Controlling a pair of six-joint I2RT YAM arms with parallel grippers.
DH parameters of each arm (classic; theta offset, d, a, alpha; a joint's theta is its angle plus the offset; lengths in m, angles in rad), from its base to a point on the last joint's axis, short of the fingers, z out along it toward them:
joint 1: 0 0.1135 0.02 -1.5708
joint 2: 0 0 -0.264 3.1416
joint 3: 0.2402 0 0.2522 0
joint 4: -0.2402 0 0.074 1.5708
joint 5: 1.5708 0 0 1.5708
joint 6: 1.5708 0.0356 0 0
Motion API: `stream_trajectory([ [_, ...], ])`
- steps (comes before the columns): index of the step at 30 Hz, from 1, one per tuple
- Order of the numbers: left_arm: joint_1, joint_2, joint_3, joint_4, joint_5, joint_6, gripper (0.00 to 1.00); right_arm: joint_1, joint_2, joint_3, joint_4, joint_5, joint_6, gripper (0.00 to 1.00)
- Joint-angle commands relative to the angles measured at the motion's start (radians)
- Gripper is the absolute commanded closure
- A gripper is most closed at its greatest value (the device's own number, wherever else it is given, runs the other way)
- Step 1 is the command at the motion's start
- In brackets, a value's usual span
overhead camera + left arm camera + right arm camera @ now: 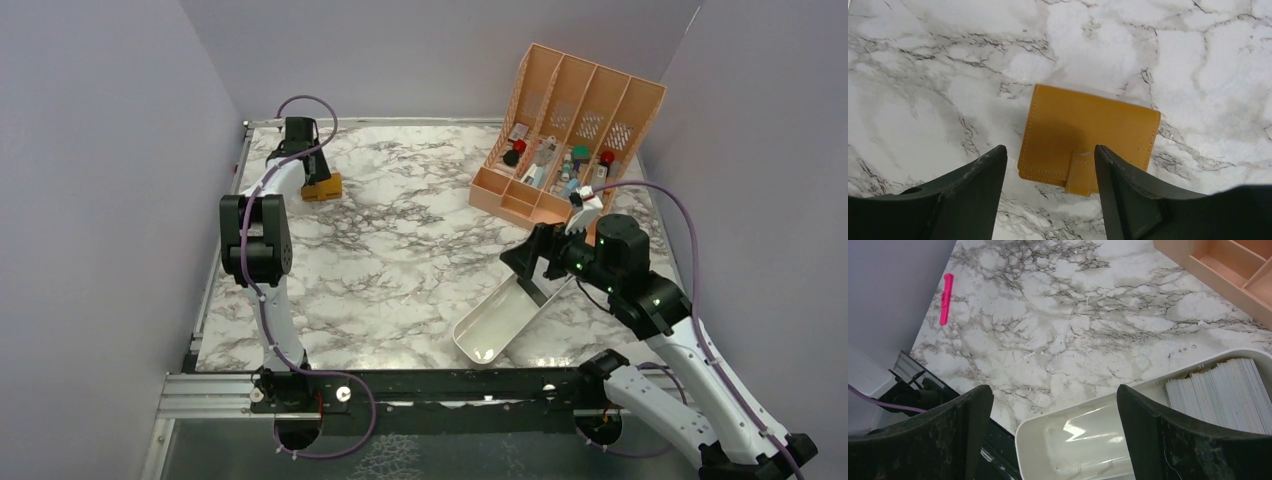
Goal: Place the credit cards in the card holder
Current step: Pick up the card holder from the center of the board.
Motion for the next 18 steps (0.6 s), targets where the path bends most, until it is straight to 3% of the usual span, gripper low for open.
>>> stream_trajectory([
  [1, 0.049, 0.026, 0.036, -0.013, 0.132, -0.001, 0.36, -0.006, -0.022, 0.030, -0.023, -0.010, -0.017, 0.00],
  [6, 0.084, 0.057, 0.040, -0.008, 0.262, 0.003, 0.38, -0.007, -0.033, 0.027, -0.028, -0.010, -0.014, 0.00],
  [13, 0.100, 0.095, 0.030, -0.001, 0.329, -0.032, 0.42, -0.006, -0.042, 0.011, -0.031, -0.010, -0.007, 0.00],
  [14, 0.100, 0.102, 0.030, -0.001, 0.346, -0.035, 0.46, -0.006, -0.044, 0.009, -0.030, -0.009, -0.006, 0.00],
  [18, 0.100, 0.086, 0.014, -0.002, 0.387, -0.067, 0.84, -0.006, -0.038, 0.005, -0.033, 0.010, -0.001, 0.00],
])
